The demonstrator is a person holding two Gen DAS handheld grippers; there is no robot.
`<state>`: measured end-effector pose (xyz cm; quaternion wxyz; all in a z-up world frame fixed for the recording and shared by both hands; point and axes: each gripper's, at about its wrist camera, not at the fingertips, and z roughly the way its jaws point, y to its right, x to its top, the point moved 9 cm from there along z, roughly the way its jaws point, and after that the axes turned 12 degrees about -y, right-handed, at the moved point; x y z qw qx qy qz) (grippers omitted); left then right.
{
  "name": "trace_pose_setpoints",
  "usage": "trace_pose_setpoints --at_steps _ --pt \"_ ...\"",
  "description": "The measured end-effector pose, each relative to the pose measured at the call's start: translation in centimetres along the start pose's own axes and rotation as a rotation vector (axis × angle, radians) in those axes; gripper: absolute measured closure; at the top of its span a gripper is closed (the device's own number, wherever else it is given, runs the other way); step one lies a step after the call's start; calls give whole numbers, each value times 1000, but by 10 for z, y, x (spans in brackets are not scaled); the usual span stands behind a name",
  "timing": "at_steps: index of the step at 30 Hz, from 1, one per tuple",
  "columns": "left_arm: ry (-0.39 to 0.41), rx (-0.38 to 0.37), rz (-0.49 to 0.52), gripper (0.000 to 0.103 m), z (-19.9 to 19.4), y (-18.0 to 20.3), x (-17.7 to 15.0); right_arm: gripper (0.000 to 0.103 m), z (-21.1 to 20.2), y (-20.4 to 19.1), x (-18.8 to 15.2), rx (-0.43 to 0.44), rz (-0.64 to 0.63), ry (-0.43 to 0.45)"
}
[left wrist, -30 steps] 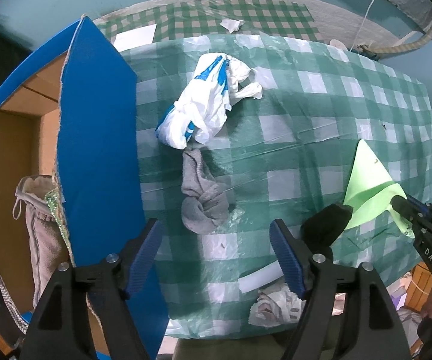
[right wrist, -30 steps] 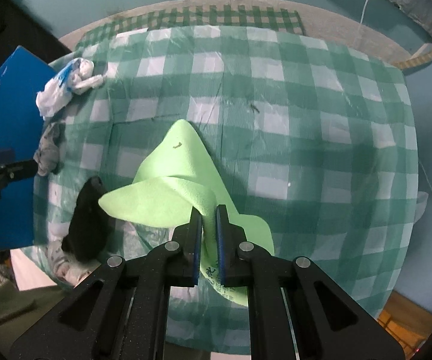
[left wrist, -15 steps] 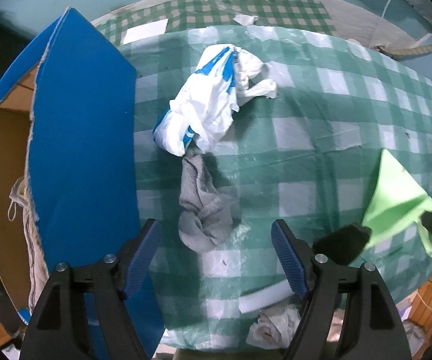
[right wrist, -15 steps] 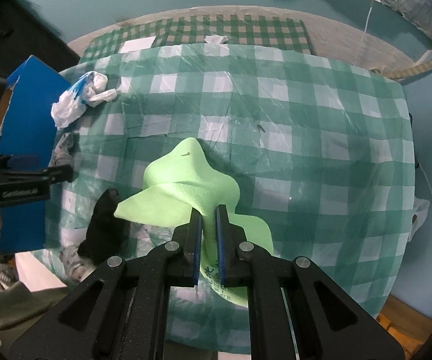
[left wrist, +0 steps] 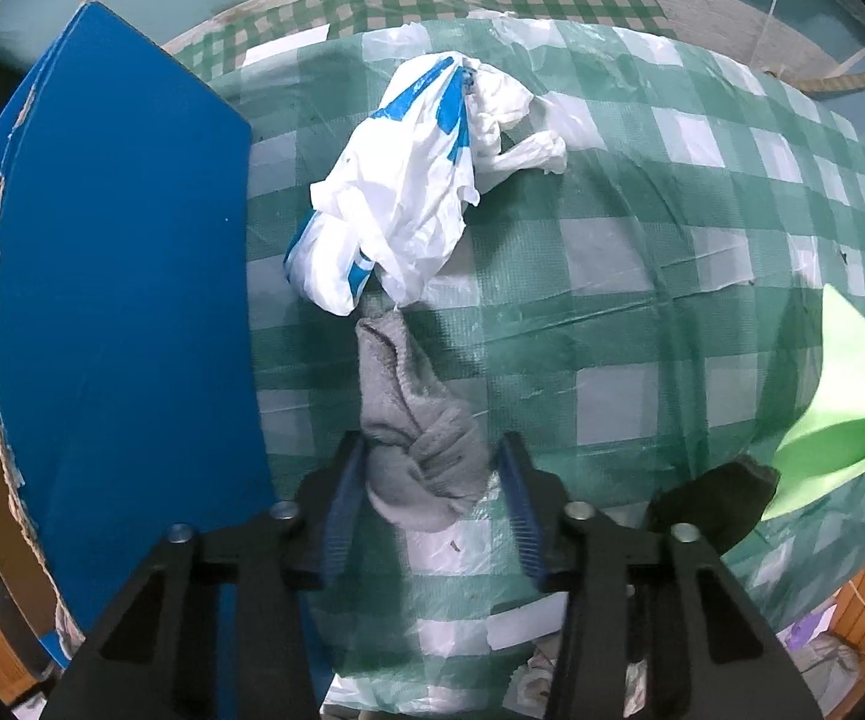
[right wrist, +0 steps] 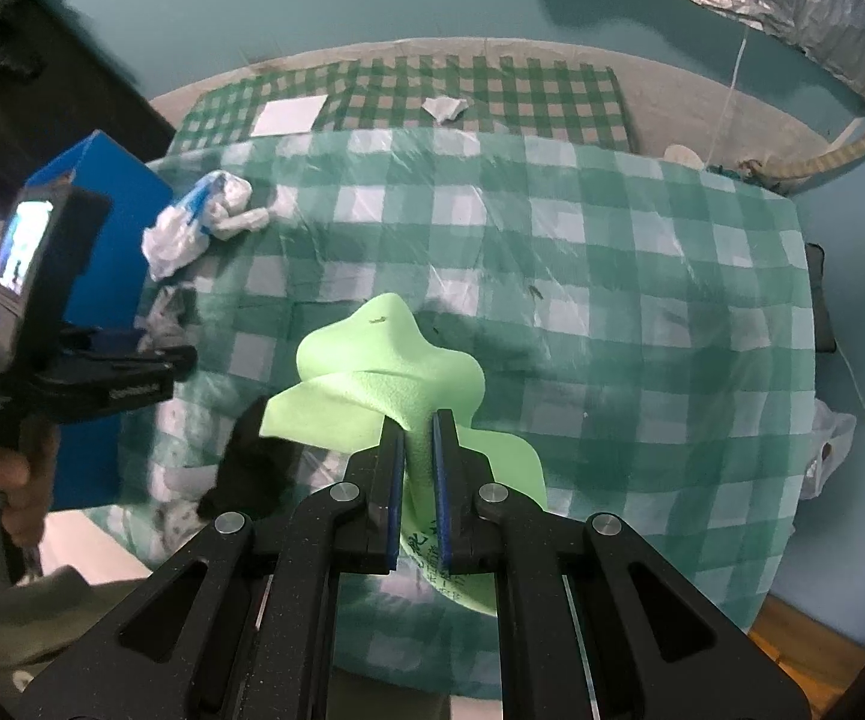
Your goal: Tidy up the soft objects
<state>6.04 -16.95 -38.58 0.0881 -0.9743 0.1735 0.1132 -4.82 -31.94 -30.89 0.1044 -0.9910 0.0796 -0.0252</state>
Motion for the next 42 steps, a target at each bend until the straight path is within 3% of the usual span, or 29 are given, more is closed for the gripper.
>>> trace_pose_setpoints --at_steps 21,26,27,28,30,31,42 --pt "90 -42 66 66 -47 -20 -30 95 -37 -23 13 7 -27 68" --pt "113 -51 65 66 -62 -25 -36 95 -33 -25 14 29 -26 32" --pt "114 -52 65 66 -63 -26 -37 85 -27 -24 14 20 -25 11" --pt "114 -54 65 66 -64 -26 -38 64 -22 -23 14 -2 -29 -7" --pt "115 -54 64 66 -64 -27 -40 46 -12 -22 16 -40 -61 -19" --pt "115 -53 63 66 -61 -28 -34 43 -7 -23 17 -56 -78 -22" --pt "115 -53 46 65 -62 -35 -39 40 50 -11 15 -137 -149 -136"
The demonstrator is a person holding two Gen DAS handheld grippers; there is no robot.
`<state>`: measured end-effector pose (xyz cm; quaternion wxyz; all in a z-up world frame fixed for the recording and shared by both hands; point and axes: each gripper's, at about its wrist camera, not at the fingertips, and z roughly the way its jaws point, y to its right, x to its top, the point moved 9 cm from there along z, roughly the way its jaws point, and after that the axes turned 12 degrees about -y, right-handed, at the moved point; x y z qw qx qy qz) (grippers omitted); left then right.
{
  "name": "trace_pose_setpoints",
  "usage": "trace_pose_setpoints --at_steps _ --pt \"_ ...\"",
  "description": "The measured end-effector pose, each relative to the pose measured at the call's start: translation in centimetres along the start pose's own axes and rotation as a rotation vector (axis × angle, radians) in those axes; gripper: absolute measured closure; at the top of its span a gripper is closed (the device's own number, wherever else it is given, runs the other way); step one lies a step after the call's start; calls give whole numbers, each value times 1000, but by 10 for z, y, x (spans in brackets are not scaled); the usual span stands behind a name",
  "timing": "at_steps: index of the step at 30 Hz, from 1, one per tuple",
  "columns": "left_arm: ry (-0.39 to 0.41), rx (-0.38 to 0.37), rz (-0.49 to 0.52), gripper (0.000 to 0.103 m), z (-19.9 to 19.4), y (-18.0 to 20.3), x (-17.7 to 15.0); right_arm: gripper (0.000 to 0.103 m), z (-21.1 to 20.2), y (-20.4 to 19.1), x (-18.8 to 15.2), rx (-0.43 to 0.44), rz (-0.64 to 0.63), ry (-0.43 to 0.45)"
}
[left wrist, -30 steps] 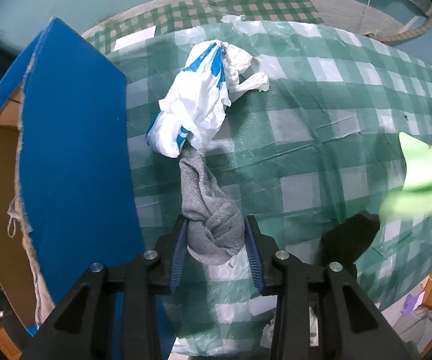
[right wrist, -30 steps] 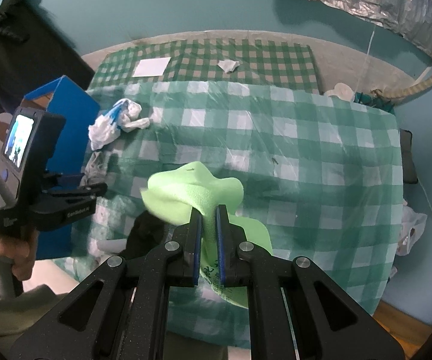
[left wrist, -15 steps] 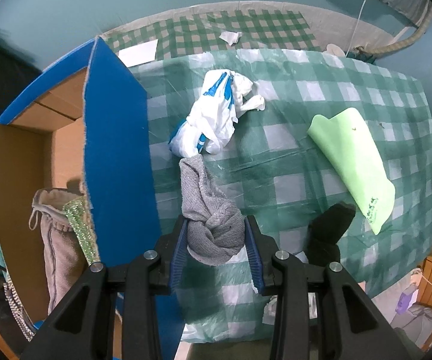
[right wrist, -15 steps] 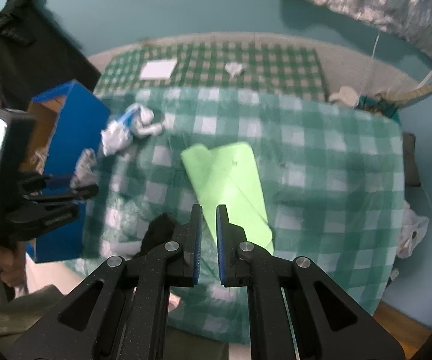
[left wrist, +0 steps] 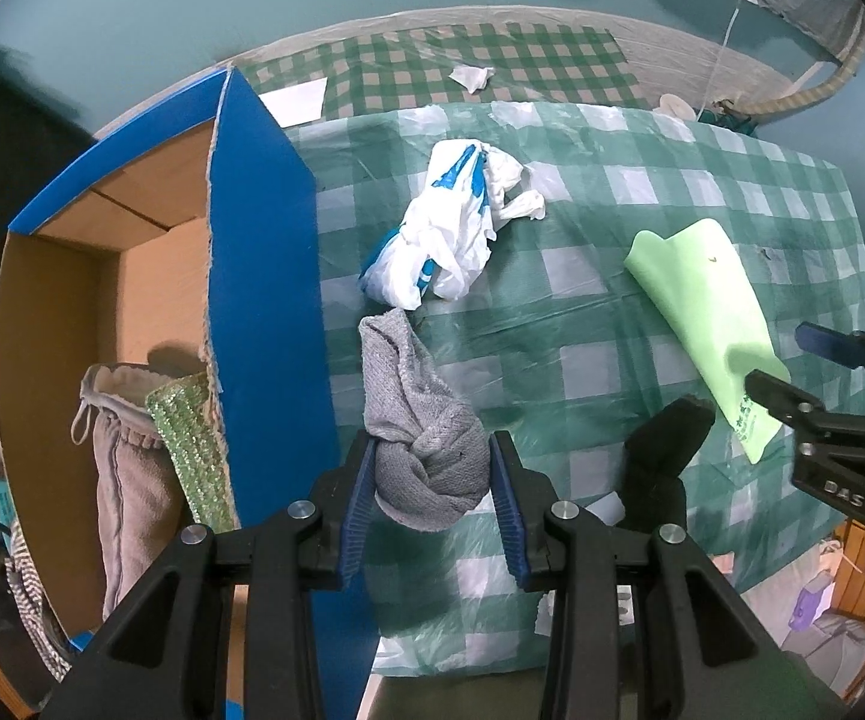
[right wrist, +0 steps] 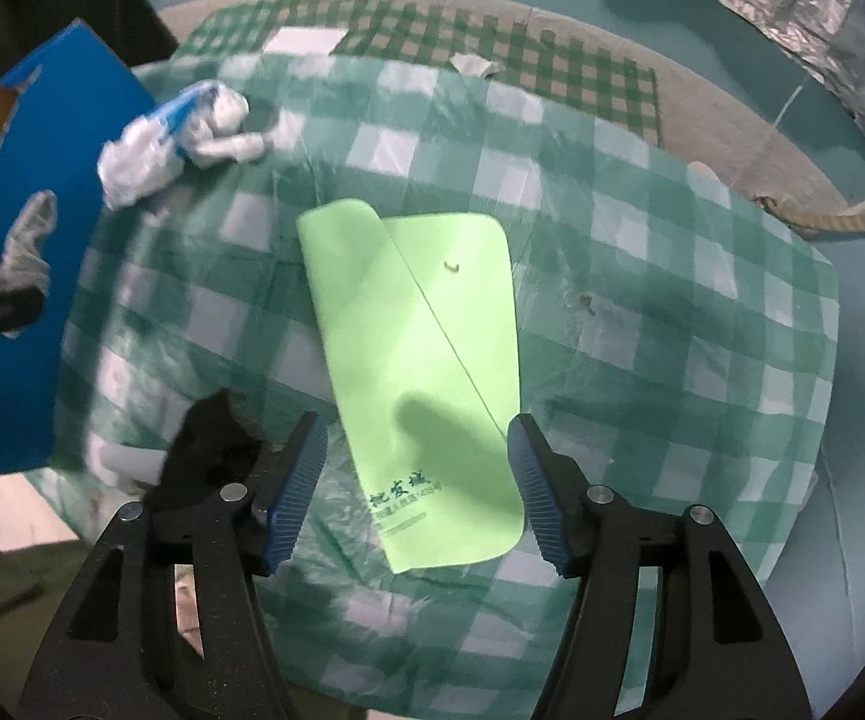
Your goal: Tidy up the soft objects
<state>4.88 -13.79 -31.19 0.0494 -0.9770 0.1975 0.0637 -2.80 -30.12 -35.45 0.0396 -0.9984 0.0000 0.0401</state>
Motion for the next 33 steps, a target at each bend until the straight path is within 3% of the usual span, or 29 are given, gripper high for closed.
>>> trace_pose_setpoints --at_steps 15,23,26,30,33 --pt "-10 -7 -7 65 2 -1 -3 40 40 -8 -9 -73 -52 -80" --pt "-9 -9 -3 65 1 0 -3 40 37 -5 -11 -53 -25 -56" --pt "-9 -9 -1 65 1 0 -4 53 36 4 -6 -53 -5 -48" --pt "-10 -9 -2 65 1 0 -4 88 33 18 -3 -57 35 -38" --pt "-8 -9 0 65 1 0 -4 96 32 29 -3 -17 78 -39"
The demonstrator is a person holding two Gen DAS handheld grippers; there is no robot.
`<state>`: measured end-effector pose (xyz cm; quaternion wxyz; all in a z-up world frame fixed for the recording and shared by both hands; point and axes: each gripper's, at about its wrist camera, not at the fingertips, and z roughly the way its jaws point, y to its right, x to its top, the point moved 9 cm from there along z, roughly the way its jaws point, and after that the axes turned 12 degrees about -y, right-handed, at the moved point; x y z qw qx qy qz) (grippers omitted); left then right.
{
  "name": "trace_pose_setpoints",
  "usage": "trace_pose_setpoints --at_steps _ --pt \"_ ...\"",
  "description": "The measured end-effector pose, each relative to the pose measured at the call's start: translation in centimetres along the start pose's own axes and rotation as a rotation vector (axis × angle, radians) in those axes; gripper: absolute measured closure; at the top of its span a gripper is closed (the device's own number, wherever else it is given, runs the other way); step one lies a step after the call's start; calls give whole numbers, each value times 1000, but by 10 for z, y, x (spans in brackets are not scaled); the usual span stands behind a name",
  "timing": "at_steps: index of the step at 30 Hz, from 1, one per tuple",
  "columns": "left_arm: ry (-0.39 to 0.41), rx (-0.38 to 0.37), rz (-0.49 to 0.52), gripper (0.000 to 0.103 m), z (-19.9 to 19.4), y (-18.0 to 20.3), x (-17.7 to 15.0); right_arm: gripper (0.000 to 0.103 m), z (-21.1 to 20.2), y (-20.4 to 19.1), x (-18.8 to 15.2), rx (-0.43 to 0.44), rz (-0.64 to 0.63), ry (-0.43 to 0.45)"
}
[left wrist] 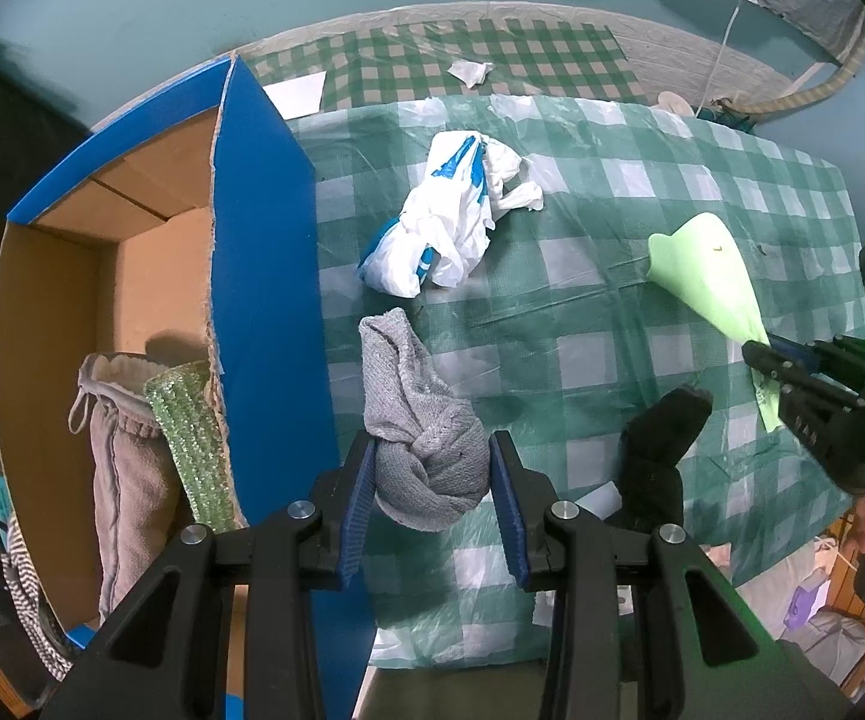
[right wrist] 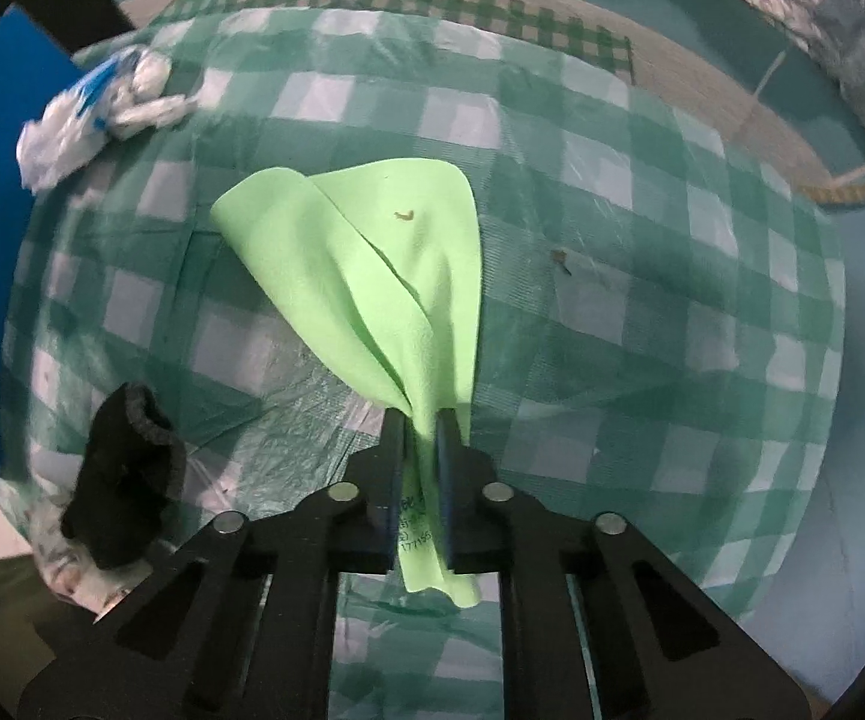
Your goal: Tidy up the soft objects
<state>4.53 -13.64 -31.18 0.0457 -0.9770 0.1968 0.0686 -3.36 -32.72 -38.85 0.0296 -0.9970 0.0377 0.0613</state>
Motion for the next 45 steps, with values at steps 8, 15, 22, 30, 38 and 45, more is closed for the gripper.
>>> trace_pose_setpoints --at_steps 8,15,22,30,38,45 --pt "8 -3 2 65 -5 -1 -4 98 -15 3 -1 19 26 37" --pt "27 0 20 65 -17 0 -6 98 -41 -7 0 44 29 81" --pt "57 3 29 65 -33 -1 -9 98 -71 -20 1 61 15 125" --pt "99 2 10 65 -58 -12 -14 98 -104 -42 2 64 -5 160" --pt "127 -11 -37 65 -76 -31 -19 98 -132 -59 3 71 -26 192" --pt "154 -10 -71 65 -88 -49 -23 98 -149 -75 5 67 -59 209"
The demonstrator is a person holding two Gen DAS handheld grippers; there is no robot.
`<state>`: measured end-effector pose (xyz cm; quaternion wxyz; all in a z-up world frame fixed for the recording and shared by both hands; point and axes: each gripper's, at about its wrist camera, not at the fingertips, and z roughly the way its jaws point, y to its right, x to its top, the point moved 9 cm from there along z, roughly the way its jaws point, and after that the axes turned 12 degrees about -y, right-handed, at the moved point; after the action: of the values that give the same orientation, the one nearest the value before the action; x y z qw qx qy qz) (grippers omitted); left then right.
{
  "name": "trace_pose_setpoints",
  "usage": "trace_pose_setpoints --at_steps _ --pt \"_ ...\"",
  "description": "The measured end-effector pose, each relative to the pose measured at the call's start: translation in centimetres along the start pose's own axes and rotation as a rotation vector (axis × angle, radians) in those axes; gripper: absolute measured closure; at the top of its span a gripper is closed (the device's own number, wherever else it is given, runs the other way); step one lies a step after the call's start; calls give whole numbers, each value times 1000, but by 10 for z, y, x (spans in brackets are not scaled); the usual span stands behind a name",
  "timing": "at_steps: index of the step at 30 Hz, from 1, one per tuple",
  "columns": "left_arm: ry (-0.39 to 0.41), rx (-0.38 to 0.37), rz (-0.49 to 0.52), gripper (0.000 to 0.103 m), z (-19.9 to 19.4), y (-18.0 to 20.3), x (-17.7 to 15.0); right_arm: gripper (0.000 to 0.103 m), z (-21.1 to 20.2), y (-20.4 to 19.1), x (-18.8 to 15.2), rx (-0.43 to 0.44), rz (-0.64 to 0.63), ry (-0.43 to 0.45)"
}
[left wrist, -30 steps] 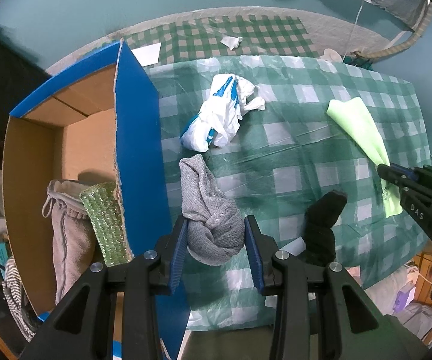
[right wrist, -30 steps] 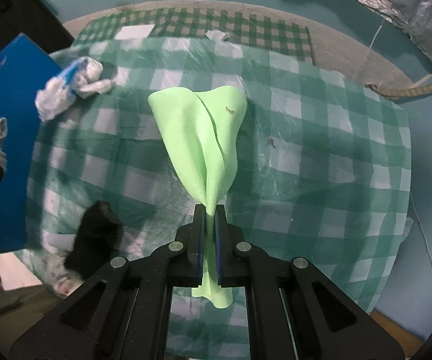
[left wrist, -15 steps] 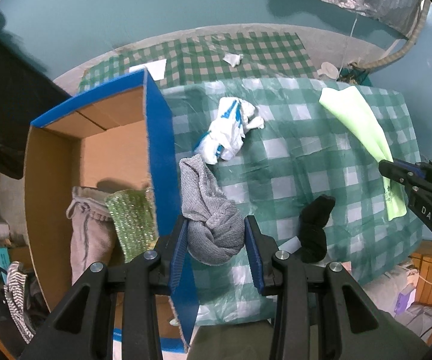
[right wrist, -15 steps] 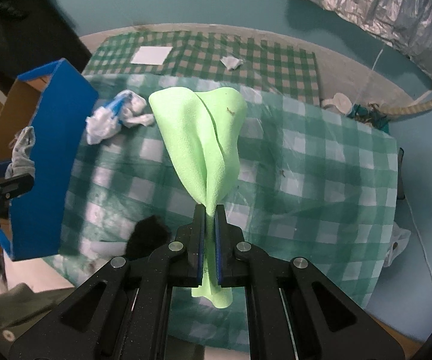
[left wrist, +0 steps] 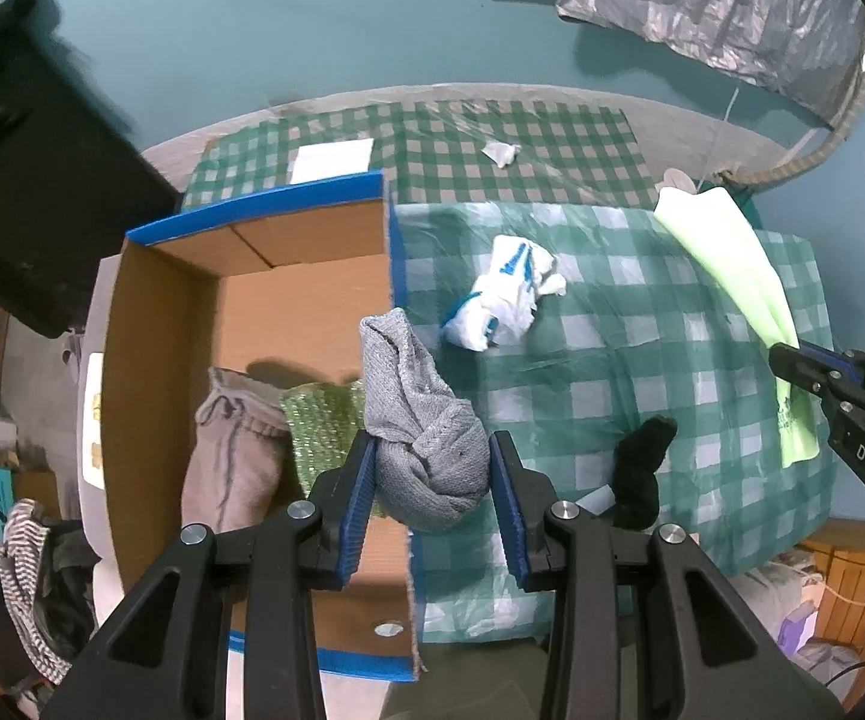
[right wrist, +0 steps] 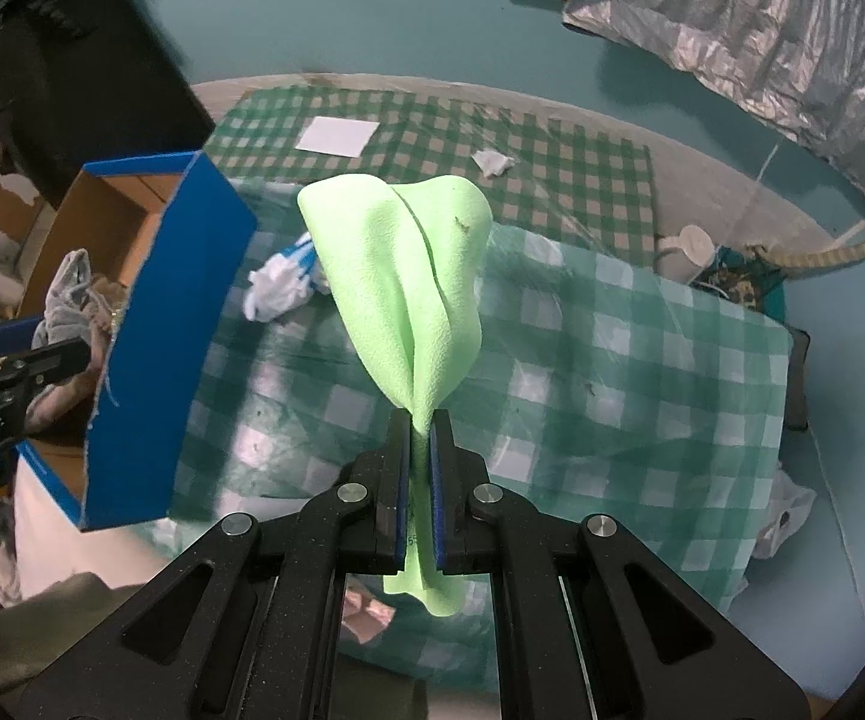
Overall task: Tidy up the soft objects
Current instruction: 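Carry the grey sock with the left tool while the right tool carries the green cloth to the box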
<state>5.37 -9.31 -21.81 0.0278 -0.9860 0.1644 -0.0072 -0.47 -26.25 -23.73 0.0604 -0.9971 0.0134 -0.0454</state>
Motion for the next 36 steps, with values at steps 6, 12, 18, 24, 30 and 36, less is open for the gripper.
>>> trace_pose_setpoints --at_steps 6,12,18,24,30,36 --pt "14 -3 -35 65 -9 -18 -3 98 -13 -17 7 -1 -30 15" --pt "23 -8 -78 65 -16 -39 -8 98 -22 -35 15 7 -60 27" --pt "28 -13 -117 65 -19 -56 -14 98 -26 -59 21 22 -101 32" --pt "27 -18 -160 65 -19 -75 -21 98 -27 -86 29 36 -153 35" --pt "21 -12 -199 65 -16 -97 -30 98 -26 -117 37 48 -208 36" --pt "12 -3 -243 65 -12 -122 -38 98 -22 -147 48 58 -260 34"
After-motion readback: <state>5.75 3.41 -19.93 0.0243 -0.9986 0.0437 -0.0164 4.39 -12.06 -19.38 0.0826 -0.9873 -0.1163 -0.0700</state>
